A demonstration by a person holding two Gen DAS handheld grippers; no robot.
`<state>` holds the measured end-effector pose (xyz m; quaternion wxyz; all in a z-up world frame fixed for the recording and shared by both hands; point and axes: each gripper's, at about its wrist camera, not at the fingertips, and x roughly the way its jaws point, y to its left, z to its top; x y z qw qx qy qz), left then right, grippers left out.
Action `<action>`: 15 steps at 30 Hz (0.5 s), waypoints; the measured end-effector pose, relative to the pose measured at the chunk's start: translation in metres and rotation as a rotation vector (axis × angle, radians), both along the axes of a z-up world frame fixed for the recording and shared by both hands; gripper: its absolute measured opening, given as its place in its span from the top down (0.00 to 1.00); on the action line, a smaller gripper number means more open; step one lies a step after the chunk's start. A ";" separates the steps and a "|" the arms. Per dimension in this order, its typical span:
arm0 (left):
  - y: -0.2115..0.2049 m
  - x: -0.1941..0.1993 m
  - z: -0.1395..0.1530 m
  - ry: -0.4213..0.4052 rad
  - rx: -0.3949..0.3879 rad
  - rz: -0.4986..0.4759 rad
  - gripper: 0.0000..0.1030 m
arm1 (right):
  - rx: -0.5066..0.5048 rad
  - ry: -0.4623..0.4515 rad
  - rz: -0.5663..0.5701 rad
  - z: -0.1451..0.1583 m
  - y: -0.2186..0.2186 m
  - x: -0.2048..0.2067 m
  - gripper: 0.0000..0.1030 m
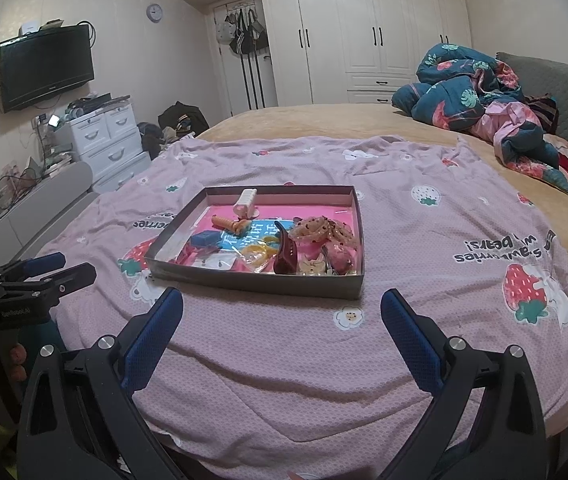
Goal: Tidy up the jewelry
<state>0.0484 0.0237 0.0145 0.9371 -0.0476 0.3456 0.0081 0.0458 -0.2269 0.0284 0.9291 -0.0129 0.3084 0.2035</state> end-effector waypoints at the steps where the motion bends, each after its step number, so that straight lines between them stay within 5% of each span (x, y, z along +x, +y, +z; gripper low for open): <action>1: 0.001 0.001 0.000 0.000 -0.013 -0.005 0.09 | 0.000 0.002 -0.002 -0.001 0.000 0.001 0.04; 9: 0.025 0.014 -0.007 0.033 -0.055 0.069 0.09 | -0.007 -0.001 -0.086 -0.006 -0.016 0.026 0.04; 15: 0.132 0.085 -0.036 0.185 -0.015 0.423 0.09 | -0.117 0.103 -0.385 -0.042 -0.088 0.144 0.04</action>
